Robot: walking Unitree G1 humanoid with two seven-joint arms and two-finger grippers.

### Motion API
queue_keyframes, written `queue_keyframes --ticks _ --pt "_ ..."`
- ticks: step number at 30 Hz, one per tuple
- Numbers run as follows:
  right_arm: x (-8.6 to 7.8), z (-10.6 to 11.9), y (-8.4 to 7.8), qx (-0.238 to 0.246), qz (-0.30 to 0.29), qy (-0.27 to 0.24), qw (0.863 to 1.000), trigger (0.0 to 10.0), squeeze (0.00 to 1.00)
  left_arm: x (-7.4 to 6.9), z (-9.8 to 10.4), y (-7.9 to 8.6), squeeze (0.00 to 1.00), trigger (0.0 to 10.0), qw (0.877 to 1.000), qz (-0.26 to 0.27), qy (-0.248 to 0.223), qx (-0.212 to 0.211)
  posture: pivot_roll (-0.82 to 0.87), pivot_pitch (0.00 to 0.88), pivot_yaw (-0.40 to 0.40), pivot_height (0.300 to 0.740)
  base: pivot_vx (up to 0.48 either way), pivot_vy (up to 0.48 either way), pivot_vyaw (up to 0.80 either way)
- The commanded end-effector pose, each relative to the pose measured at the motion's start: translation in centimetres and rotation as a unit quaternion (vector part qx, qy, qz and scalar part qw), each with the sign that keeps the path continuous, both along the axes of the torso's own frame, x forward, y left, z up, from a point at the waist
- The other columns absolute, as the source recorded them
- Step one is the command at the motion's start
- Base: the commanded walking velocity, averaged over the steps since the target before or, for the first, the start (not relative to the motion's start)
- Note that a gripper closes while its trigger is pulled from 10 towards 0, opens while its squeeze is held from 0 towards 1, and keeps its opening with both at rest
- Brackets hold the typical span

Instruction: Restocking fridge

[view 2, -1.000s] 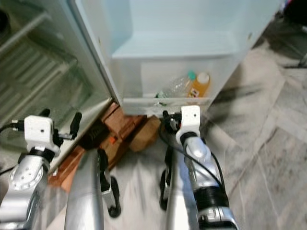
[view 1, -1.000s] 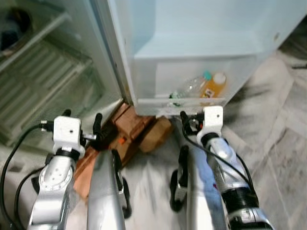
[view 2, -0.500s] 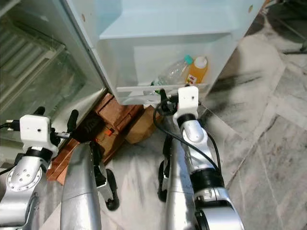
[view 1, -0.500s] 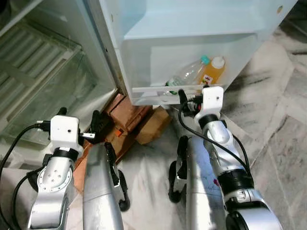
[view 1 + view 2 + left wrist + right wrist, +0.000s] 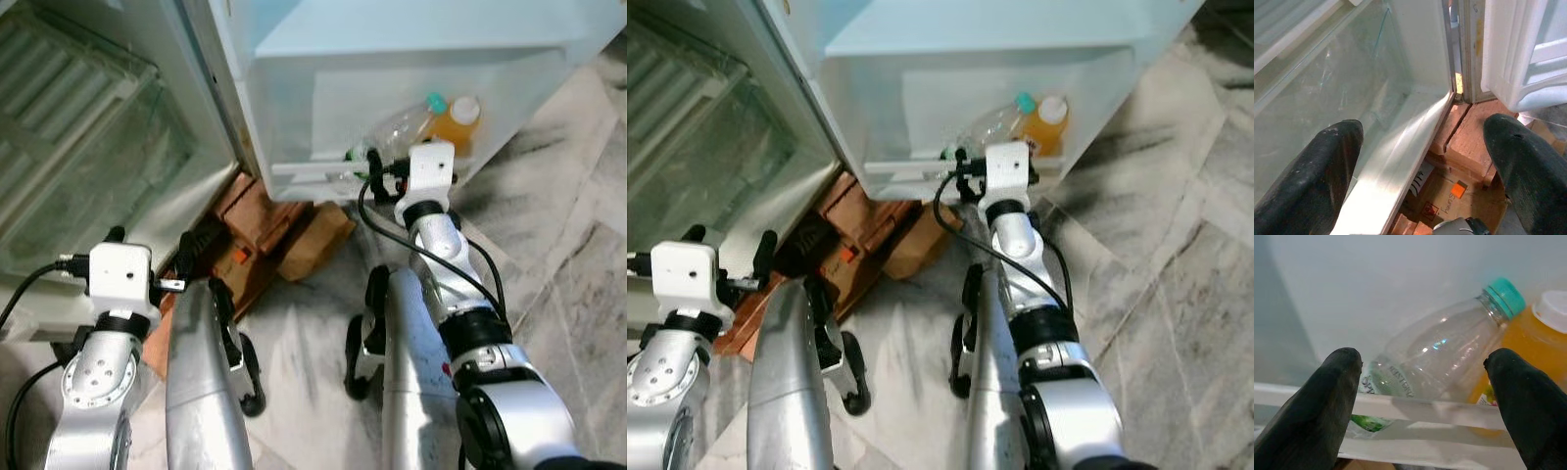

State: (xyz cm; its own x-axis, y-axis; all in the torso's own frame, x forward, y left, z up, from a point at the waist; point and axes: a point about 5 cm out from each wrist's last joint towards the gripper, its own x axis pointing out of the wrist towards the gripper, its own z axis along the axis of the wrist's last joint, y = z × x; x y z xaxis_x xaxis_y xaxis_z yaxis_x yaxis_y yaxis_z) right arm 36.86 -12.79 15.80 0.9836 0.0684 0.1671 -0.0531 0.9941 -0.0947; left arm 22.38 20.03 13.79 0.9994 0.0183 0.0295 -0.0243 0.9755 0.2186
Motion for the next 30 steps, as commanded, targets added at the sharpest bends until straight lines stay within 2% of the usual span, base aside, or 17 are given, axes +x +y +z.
queue_keyframes --ticks 1,11,15,30 --pt "-0.1 -0.8 -0.2 0.012 -0.012 0.013 1.000 10.0 0.00 -0.6 -0.3 0.4 0.00 10.0 1.000 0.003 0.015 0.005 0.14 0.454 0.023 0.505 0.000 0.000 0.00" --pt "1.0 -0.2 0.7 0.078 -0.036 0.026 0.996 10.0 0.00 -1.4 -0.1 0.4 0.00 10.0 1.000 -0.002 0.023 0.015 0.16 0.474 0.031 0.505 0.000 0.000 0.00" --pt "1.8 0.6 1.8 0.110 -0.025 0.028 0.993 10.0 0.00 -1.9 0.2 0.4 0.00 10.0 0.999 -0.006 0.027 0.021 0.18 0.495 0.032 0.505 0.000 0.000 0.00" --pt "2.2 1.1 2.1 0.113 -0.027 0.029 0.993 10.0 0.00 -2.1 0.3 0.5 0.00 10.0 0.999 -0.007 0.029 0.023 0.18 0.504 0.031 0.505 0.000 0.000 0.00"
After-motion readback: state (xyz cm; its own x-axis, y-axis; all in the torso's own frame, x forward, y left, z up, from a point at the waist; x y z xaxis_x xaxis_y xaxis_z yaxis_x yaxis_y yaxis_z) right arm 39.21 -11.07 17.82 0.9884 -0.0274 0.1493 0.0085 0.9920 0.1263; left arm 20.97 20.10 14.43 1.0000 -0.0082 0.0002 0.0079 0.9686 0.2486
